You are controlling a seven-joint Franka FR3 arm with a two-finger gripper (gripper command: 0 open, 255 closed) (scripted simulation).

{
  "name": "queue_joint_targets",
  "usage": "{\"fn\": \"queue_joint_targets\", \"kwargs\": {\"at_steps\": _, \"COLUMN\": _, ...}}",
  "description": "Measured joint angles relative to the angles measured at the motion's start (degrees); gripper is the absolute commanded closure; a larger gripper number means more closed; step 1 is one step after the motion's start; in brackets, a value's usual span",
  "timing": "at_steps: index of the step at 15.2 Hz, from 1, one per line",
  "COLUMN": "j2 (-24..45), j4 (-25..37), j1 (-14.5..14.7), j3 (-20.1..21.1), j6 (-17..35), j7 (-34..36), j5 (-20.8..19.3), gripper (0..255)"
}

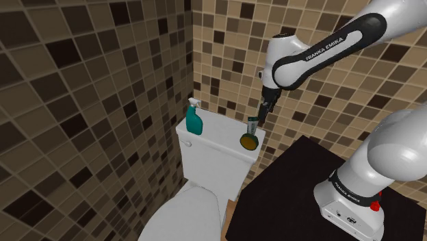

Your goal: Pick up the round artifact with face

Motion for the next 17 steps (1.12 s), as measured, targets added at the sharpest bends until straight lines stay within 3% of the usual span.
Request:
{"fn": "queue_joint_targets", "kwargs": {"at_steps": 10, "j2": 25.62, "j4": 5.79, "j1": -1.00, "j3": -1.09, "j6": 19.82, "j7": 1.69, "j5": -4.23, "gripper": 0}}
{"fn": "queue_joint_targets", "kwargs": {"at_steps": 17, "j2": 33.78, "j4": 8.64, "j1": -0.49, "j3": -1.61, "j6": 25.14, "j7": 3.05, "j5": -5.38, "gripper": 0}}
